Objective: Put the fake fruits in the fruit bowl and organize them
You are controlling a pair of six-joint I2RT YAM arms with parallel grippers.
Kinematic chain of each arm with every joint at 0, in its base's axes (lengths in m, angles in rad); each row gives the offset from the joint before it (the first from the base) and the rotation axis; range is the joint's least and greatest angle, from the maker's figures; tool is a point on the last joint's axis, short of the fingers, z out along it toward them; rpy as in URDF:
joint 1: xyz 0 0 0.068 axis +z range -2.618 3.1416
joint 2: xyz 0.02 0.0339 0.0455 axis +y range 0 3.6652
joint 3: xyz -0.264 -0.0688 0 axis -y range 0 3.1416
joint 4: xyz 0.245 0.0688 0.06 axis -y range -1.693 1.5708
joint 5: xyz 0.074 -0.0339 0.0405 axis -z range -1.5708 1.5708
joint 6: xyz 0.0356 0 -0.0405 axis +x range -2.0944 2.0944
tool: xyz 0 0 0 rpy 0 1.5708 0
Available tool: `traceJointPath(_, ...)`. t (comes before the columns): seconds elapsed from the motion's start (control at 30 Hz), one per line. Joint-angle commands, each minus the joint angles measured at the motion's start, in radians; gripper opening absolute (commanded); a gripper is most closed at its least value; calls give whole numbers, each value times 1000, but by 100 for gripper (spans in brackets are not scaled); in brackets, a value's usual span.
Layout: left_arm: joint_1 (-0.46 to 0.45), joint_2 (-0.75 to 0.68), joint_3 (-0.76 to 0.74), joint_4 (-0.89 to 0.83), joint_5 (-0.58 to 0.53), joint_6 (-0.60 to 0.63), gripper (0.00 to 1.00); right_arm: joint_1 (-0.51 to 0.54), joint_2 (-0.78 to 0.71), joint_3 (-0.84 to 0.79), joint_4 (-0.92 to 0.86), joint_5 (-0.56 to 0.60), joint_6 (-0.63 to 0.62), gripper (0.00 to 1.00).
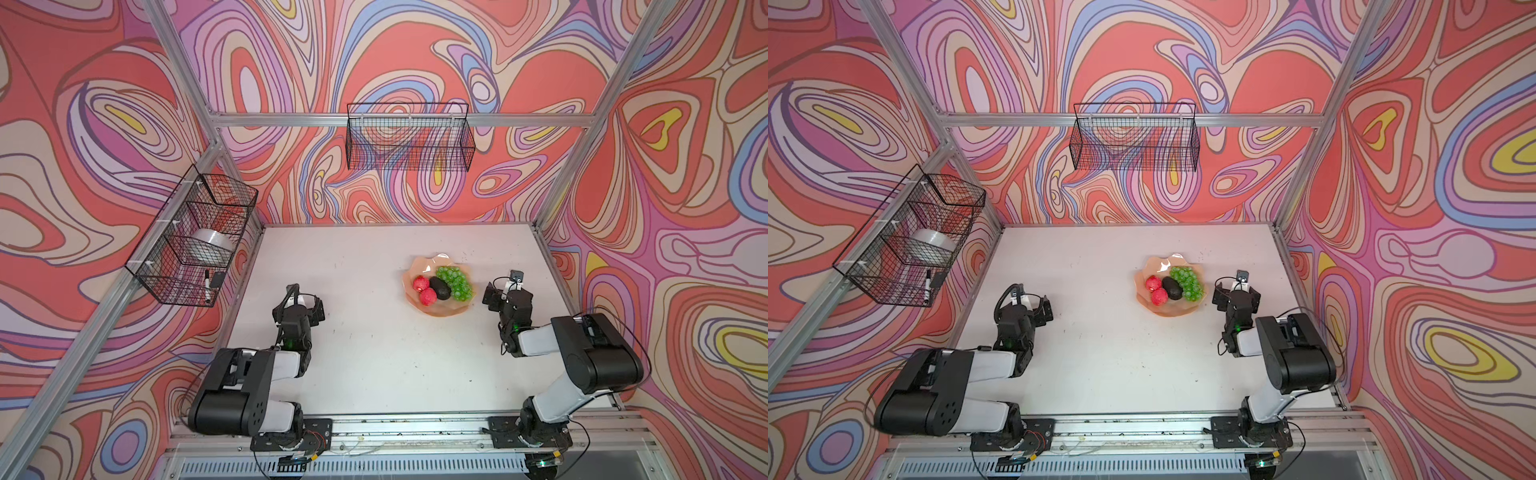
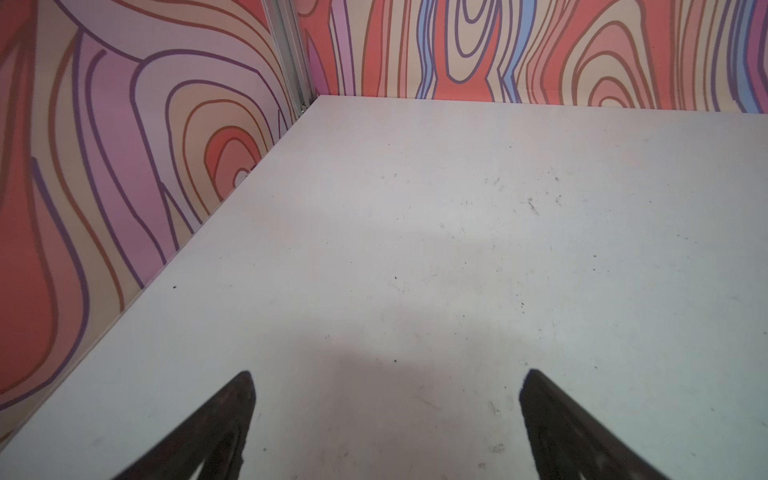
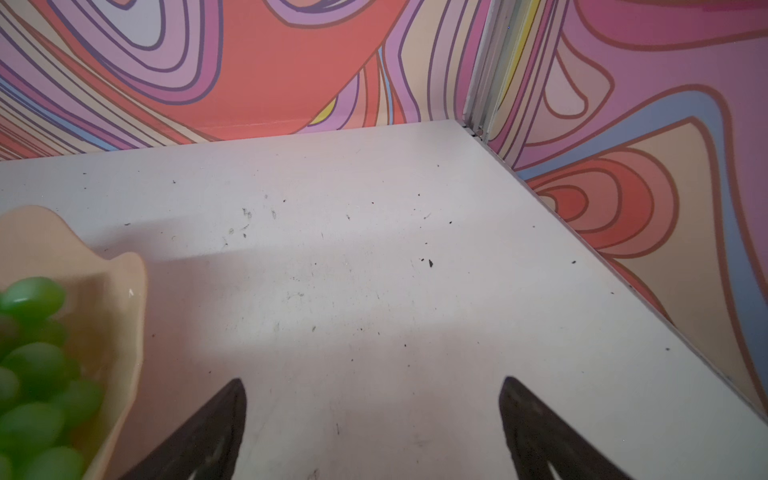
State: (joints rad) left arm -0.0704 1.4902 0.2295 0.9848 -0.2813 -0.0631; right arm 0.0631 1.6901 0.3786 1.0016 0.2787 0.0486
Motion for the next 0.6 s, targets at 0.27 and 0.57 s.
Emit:
traceJointPath(0.27,-2,50,138,-82,10,38,100,-6,23,59,26,-1,-22,98)
traceJointPath(0.57,0,57,131,-49,8,43,100,-59,19,76,-16,-164,-10,98)
